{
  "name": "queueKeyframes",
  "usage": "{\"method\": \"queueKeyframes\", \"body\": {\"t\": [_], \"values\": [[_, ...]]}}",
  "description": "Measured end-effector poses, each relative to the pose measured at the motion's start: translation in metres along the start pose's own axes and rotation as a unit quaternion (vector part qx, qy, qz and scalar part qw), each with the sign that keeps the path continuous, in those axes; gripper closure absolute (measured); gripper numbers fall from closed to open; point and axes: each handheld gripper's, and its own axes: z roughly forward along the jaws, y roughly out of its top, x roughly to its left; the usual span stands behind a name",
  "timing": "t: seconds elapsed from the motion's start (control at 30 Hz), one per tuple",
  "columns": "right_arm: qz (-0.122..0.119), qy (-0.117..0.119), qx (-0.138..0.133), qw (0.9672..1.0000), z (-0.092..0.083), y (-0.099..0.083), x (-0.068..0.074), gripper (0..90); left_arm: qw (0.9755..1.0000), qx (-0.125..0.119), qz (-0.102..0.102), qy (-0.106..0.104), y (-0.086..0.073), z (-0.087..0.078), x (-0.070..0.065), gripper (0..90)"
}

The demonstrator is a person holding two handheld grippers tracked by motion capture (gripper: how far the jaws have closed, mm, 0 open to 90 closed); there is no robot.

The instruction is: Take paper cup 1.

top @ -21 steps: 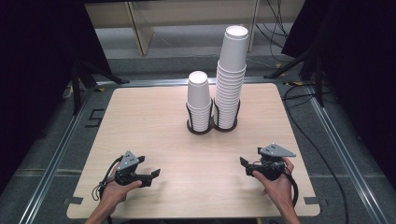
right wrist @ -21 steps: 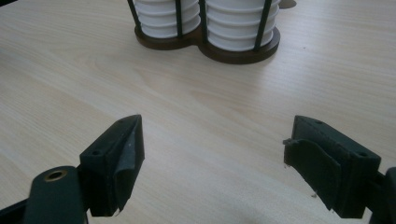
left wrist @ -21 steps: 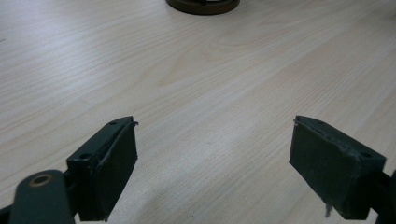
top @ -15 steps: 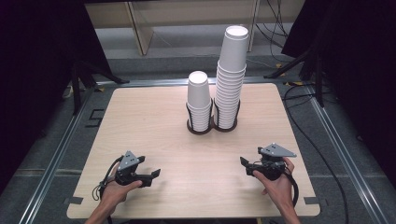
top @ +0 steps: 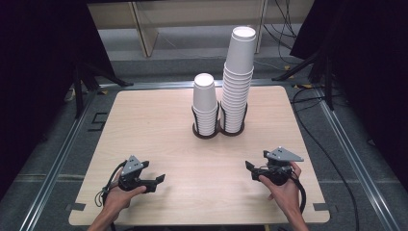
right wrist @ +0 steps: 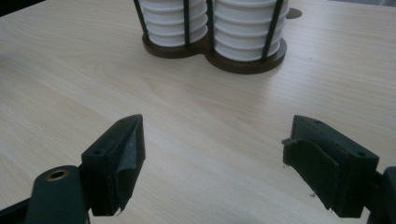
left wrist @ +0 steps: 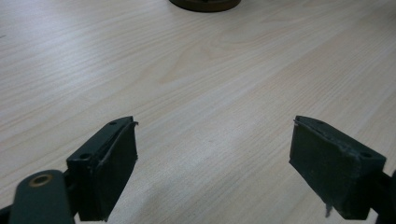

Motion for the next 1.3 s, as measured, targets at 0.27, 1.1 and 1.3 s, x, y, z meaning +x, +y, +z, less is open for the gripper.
{"method": "queueKeyframes", "body": {"t": [0.27, 1.1, 1.3], "values": [[-0.026, 0.012, -0.019, 0.9994, 0.006, 0.016, 0.015, 22.5, 1.0, -0.004, -0.001, -0.004, 0.0, 0.002, 0.001, 14.8], [-0.047, 0.057, -0.083, 0.9938, 0.053, 0.109, 0.052, 22.7, 1.0, 0.002, -0.005, 0.0, -0.001, 0.002, 0.001, 14.8], [-0.056, 0.044, -0.088, 0.9935, 0.063, 0.134, 0.056, 22.7, 1.0, 0.003, -0.008, 0.002, -0.001, 0.002, 0.0, 14.8]]}}
